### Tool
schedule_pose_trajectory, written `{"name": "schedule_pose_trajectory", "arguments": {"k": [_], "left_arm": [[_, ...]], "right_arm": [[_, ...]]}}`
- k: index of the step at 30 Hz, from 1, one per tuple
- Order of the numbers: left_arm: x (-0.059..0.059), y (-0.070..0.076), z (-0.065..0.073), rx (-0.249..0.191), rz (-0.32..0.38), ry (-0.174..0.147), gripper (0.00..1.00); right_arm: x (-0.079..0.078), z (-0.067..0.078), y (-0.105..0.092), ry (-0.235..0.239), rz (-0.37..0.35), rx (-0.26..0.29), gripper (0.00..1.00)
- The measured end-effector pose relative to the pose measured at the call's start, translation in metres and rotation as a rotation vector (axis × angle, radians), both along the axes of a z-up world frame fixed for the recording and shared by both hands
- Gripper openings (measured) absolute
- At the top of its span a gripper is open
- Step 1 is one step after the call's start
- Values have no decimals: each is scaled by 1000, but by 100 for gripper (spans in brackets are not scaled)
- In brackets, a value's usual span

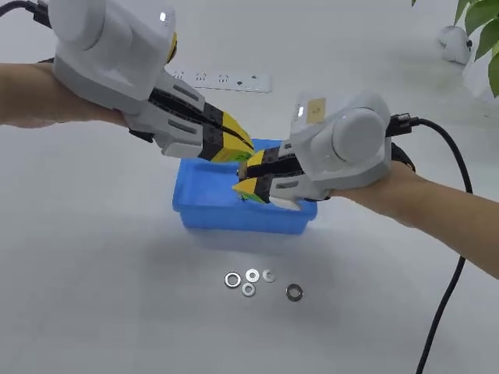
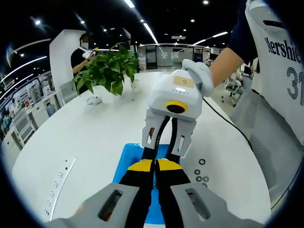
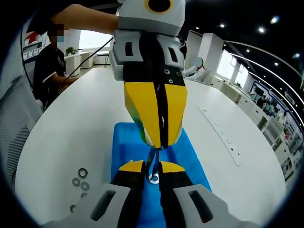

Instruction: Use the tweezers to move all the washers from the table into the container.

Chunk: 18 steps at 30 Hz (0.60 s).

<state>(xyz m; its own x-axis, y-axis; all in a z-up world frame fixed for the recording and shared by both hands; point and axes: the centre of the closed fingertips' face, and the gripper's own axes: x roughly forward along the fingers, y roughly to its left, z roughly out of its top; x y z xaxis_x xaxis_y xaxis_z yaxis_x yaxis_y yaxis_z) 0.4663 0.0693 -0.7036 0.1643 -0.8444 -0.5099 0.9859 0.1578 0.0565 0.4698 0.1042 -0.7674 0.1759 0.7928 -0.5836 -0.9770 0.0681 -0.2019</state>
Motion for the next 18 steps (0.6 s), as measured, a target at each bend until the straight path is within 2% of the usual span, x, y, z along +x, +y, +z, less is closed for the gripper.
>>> {"name": "schedule_pose_trajectory", "arguments": {"k": [1, 5, 11, 18], "left_arm": [[-1, 1, 0, 4, 2, 5, 5], [-5, 1, 8, 7, -9, -30, 5], [-10, 1, 21, 4, -22, -66, 5], [-22, 1, 36, 3, -36, -87, 5]], "right_arm": [[0, 1, 0, -2, -1, -1, 12], [-2, 9, 0, -20, 5, 2, 12], [-3, 22, 1, -26, -4, 22, 13], [-14, 37, 1, -49, 5, 35, 14]]}}
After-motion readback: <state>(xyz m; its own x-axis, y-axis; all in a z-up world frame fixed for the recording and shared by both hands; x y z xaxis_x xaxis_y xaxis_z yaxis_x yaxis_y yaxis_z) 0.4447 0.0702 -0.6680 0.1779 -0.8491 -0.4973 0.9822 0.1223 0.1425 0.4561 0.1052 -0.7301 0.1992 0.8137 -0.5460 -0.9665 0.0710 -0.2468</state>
